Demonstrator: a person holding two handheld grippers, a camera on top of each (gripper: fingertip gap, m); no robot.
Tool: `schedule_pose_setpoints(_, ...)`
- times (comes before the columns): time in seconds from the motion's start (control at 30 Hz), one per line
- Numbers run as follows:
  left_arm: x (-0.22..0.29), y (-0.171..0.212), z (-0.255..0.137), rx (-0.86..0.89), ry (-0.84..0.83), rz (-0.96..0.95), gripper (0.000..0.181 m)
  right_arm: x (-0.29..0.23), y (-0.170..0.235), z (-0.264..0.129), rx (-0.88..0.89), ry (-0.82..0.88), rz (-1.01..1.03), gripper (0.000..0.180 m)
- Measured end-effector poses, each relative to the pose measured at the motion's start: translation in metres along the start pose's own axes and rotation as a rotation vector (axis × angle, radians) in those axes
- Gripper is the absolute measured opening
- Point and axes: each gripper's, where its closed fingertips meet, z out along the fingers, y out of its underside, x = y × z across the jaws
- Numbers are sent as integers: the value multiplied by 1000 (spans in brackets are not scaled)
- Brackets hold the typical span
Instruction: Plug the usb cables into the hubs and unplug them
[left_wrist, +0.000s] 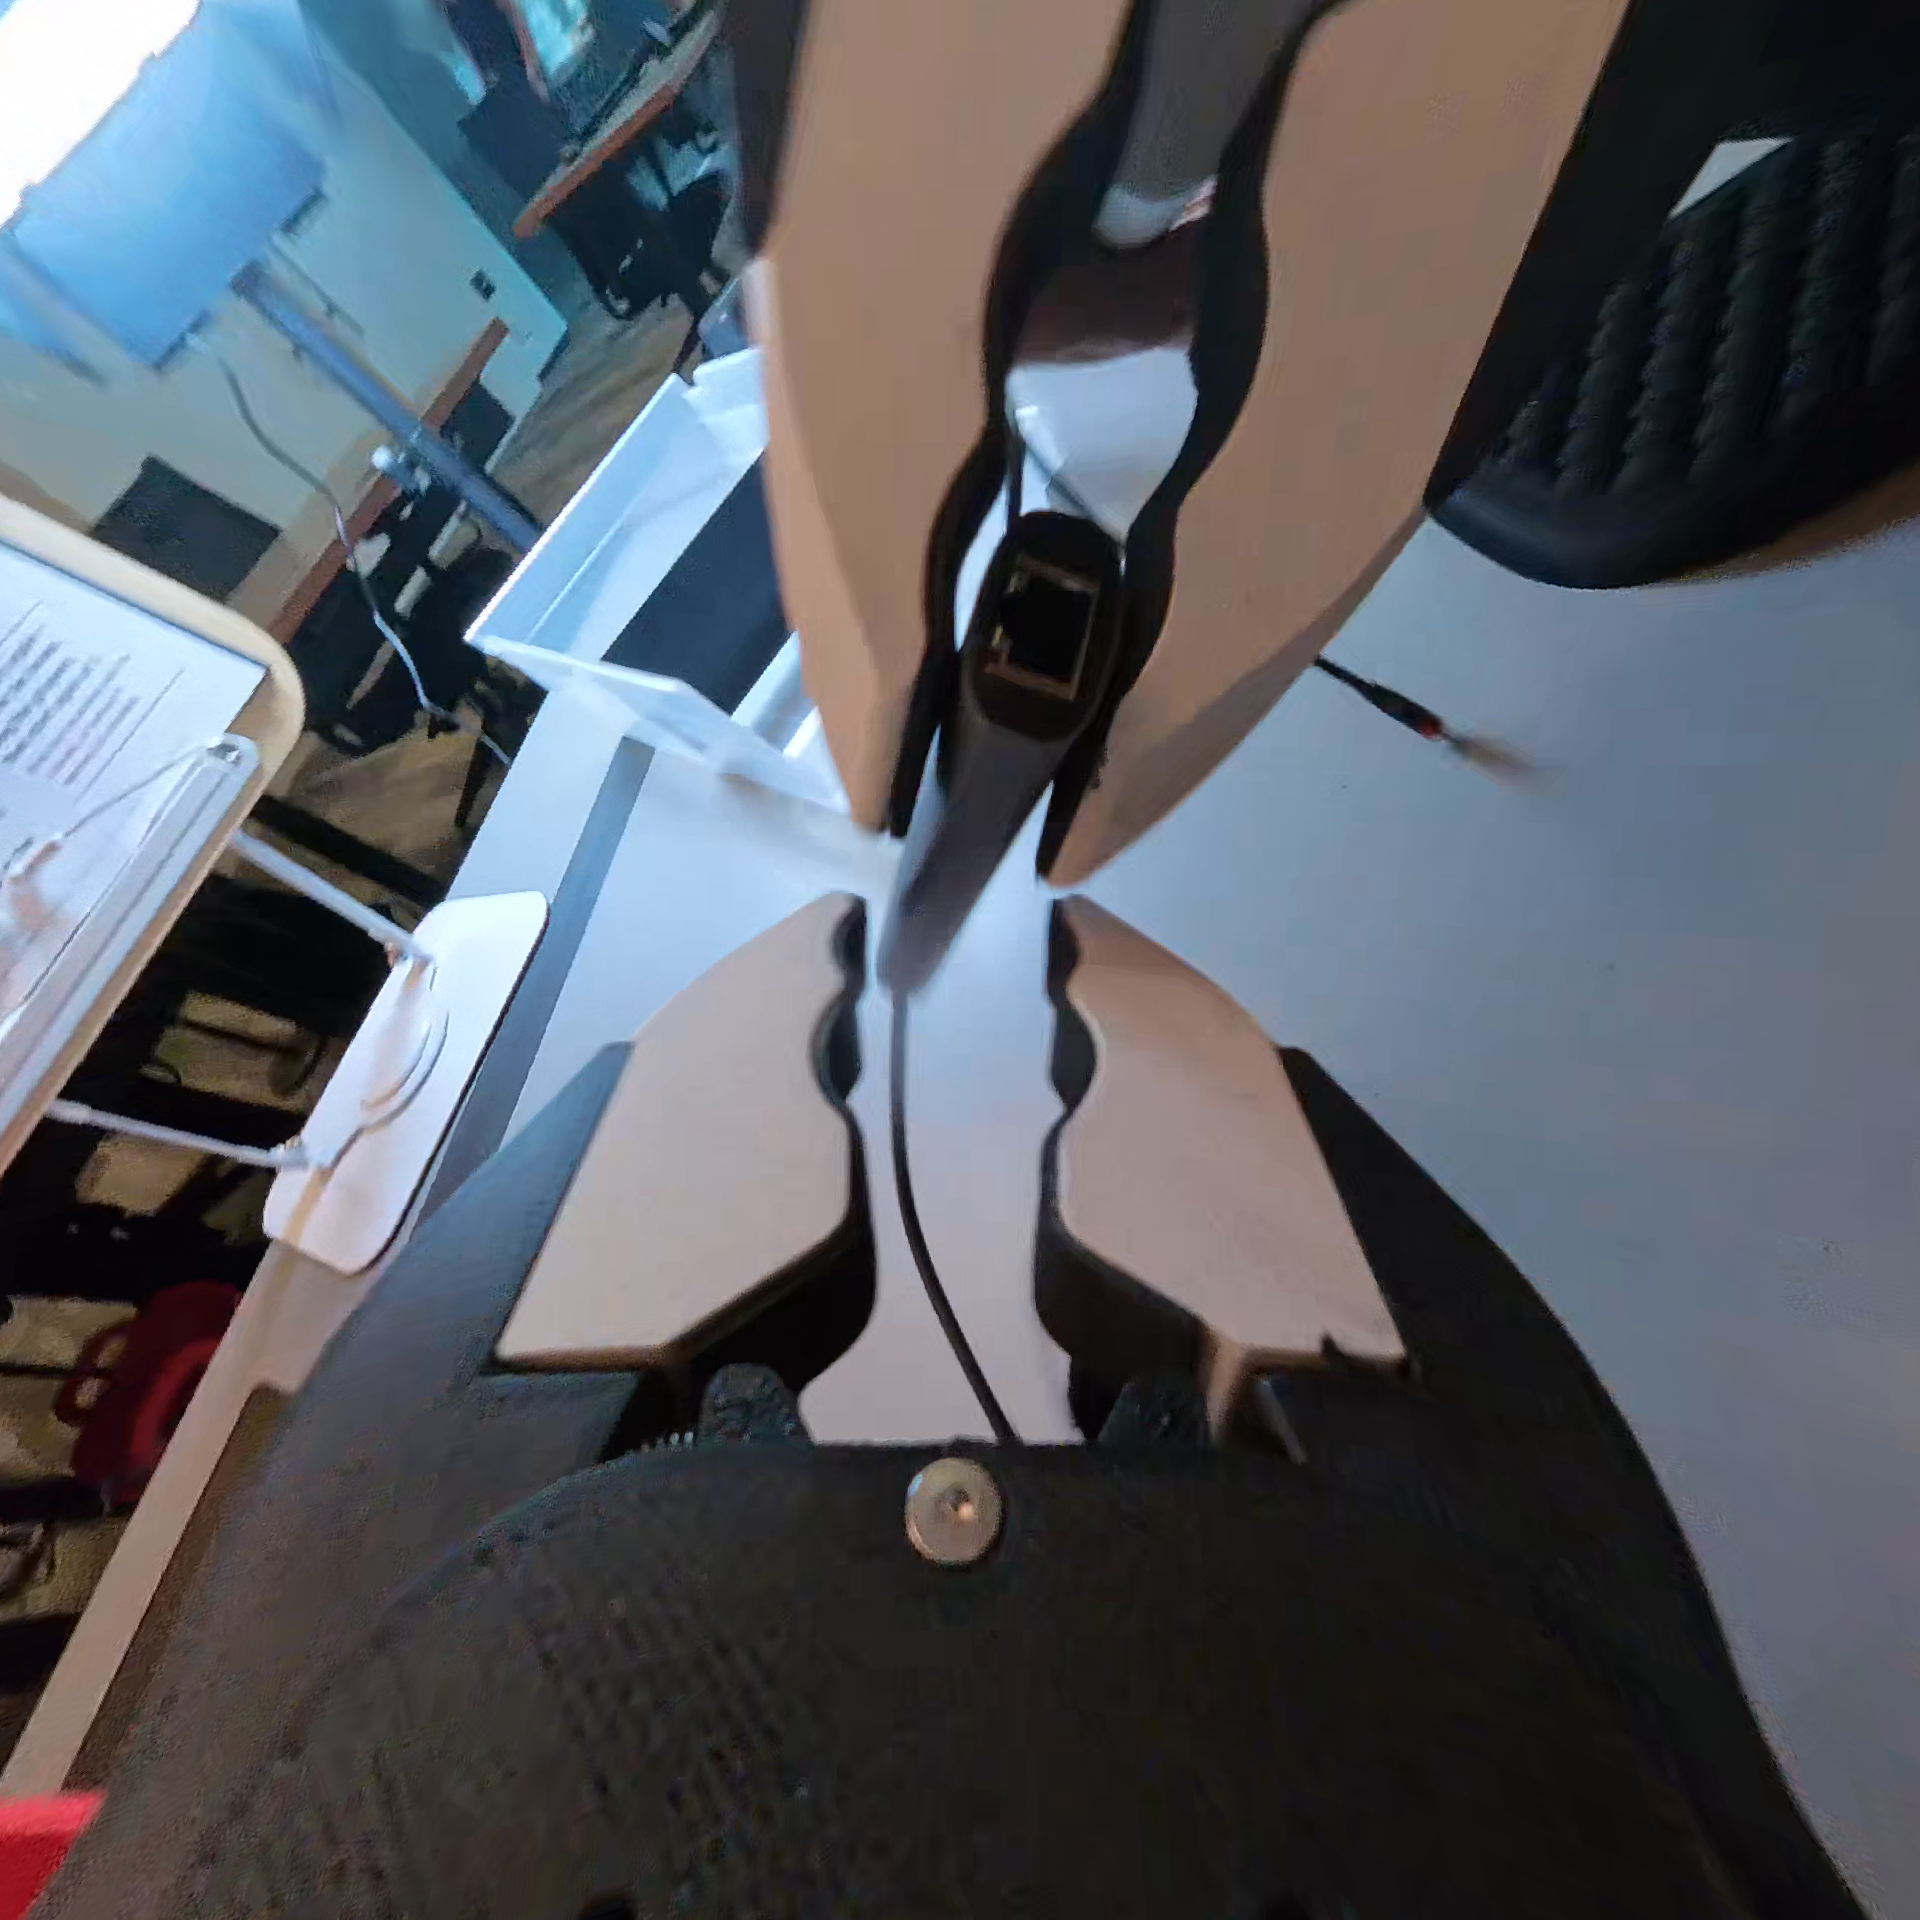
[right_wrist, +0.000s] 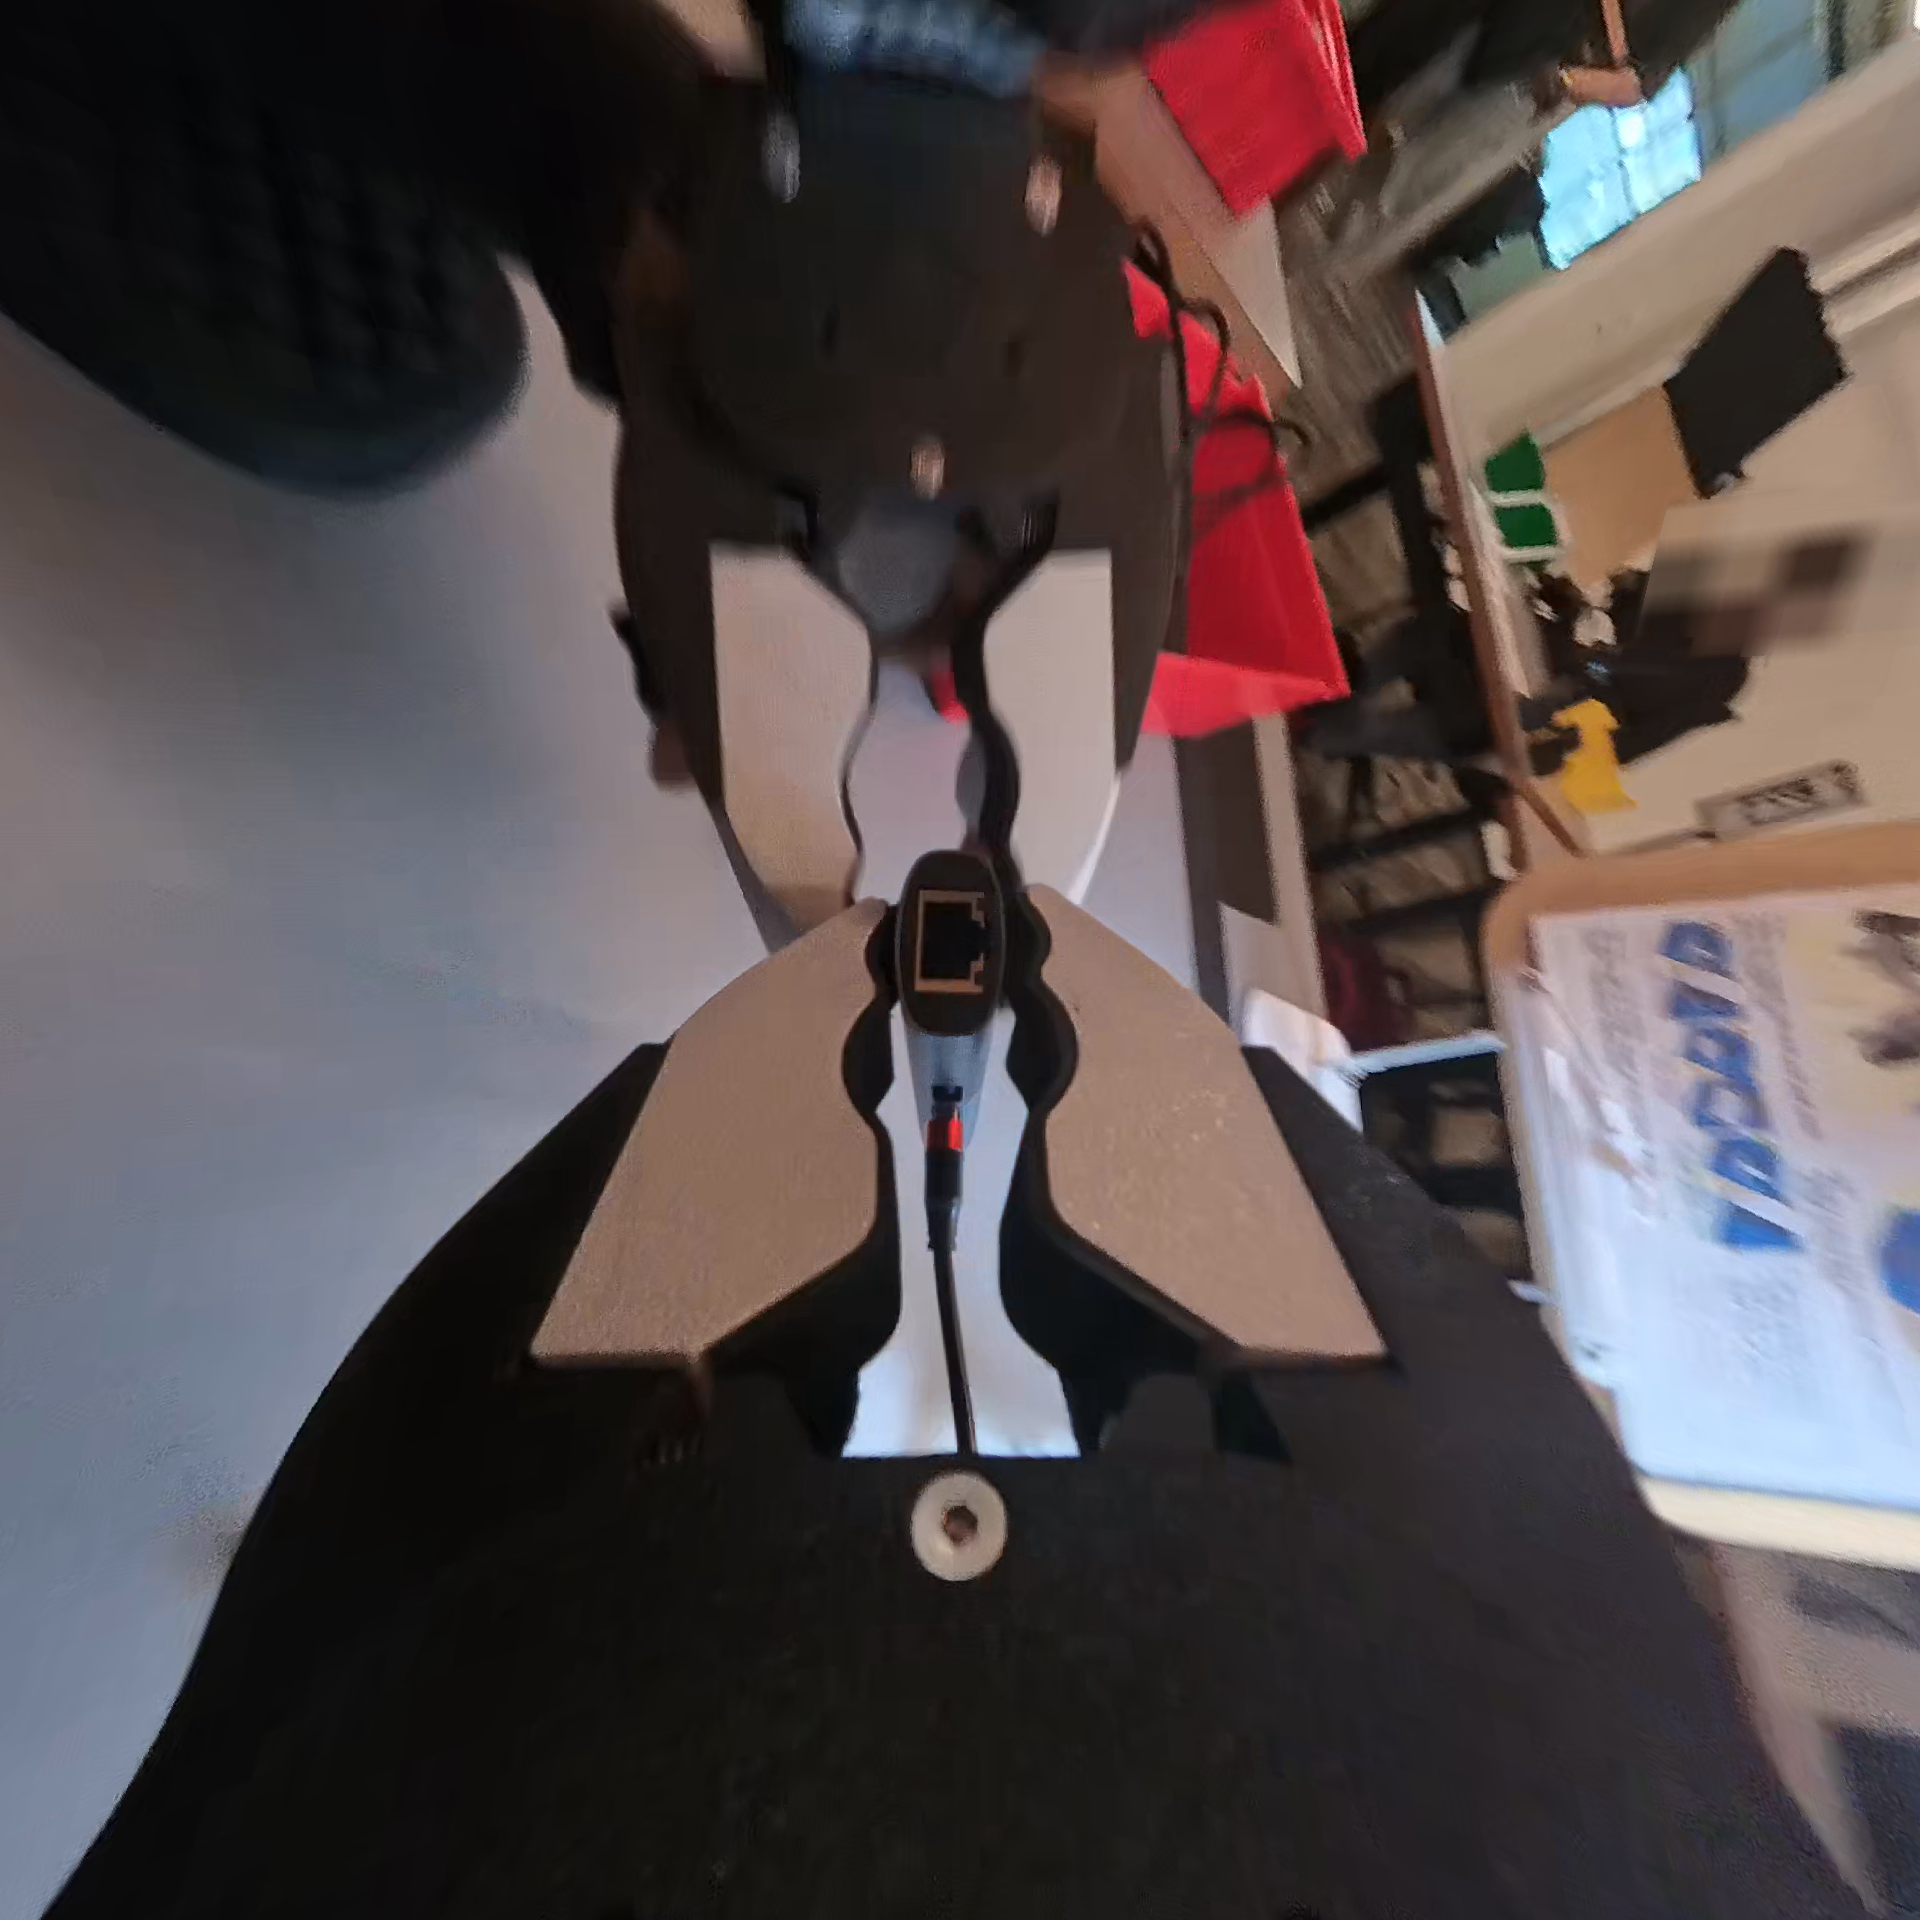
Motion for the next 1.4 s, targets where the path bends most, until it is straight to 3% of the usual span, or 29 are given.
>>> schedule_pose_setpoints(0.03, 5, -3, 2, 25, 5, 15, 18, -5, -7, 1, 42, -43, 37, 18)
schedule_pose_setpoints(0.1, 11, -4, 2, 35, 53, -15, 17, -6, -12, 1, 98, -82, 102, 18)
schedule_pose_setpoints(0.2, 3, -1, -2, 43, 96, -255, 17, 17, -1, -1, 153, 12, 210, 25)
schedule_pose_setpoints(0.3, -11, 13, -4, 61, 132, -534, 16, 29, 29, -1, 34, 93, 185, 48)
schedule_pose_setpoints(0.47, -23, 29, -5, 89, 194, -836, 16, 20, 61, 20, -158, 203, -53, 49)
schedule_pose_setpoints(0.57, -14, 36, 1, 28, 222, -852, 17, 21, 68, 33, -252, 294, -273, 44)
schedule_pose_setpoints(0.73, -2, 40, 8, -32, 239, -859, 17, 10, 71, 51, -265, 296, -370, 18)
schedule_pose_setpoints(0.87, 1, 39, 6, 15, 257, -832, 16, 7, 69, 52, -227, 292, -358, 17)
schedule_pose_setpoints(0.97, 0, 31, 5, 69, 246, -787, 27, 4, 65, 53, -190, 293, -347, 16)
schedule_pose_setpoints(1.03, -2, 34, 6, 40, 204, -735, 18, 4, 64, 54, -185, 303, -352, 17)
schedule_pose_setpoints(1.33, -10, 28, -2, 1, 236, -846, 18, 13, 58, 53, -96, 272, -291, 17)
schedule_pose_setpoints(1.4, -16, 38, -9, -47, 195, -835, 17, 21, 83, 48, -228, 281, -292, 17)
